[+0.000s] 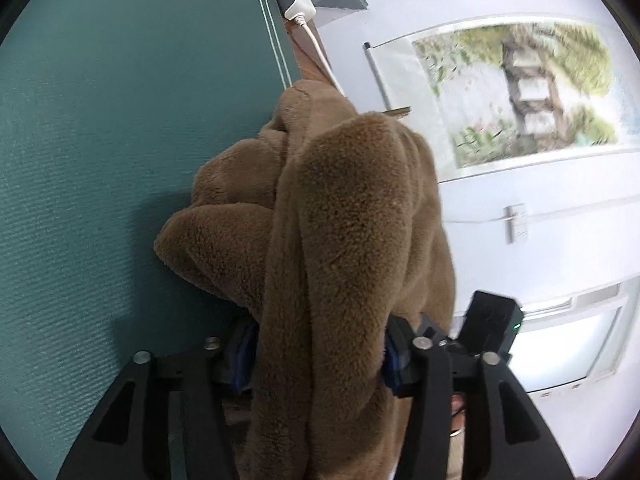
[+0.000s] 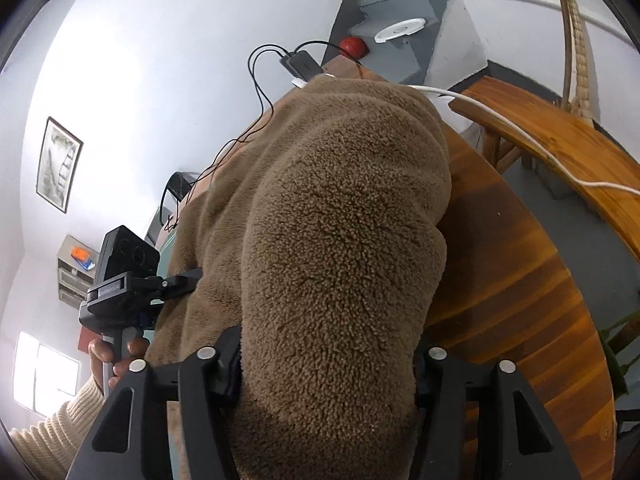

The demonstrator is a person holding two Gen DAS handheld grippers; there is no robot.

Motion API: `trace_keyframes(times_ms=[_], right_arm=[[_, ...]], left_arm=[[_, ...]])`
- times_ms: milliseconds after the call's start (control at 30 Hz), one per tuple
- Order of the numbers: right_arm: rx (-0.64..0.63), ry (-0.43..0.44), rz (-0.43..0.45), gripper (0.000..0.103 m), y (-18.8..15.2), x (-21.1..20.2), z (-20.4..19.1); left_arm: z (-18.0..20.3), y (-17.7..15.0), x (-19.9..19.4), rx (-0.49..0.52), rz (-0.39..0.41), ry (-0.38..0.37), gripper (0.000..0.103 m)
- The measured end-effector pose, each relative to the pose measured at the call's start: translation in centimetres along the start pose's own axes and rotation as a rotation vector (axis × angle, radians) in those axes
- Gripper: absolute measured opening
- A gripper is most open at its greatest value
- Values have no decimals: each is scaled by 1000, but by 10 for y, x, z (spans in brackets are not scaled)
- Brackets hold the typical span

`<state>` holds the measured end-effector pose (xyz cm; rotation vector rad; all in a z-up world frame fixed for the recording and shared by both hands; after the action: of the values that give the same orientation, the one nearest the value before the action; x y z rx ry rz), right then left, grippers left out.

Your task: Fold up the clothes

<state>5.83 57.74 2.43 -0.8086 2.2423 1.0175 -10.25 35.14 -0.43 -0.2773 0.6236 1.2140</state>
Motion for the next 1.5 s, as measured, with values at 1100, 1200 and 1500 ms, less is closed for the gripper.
trace_keyframes(times_ms=[1100,1200,1500], right_arm=[[-465,-425,99,83,-60,-12,-65],[-465,-433,98,83,-60,-7,-64],[-436,-489,96,93,-57,-8,-68]], left_arm=[[96,-84,22,584,141,581,89],[95,-86,23,576,149,597,91],[78,-79,23,401,124,626,102]])
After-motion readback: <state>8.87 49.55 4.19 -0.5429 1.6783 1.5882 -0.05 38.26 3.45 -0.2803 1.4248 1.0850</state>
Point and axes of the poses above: each gripper's, at about its wrist camera, not at the fingertips, and x roughly the way its jaws point, z to its right, y to its top, the point moved 6 cm from there along x, roughly the way its jaws point, and after that the axes turned 2 degrees about -x, right-handed, at the moved point
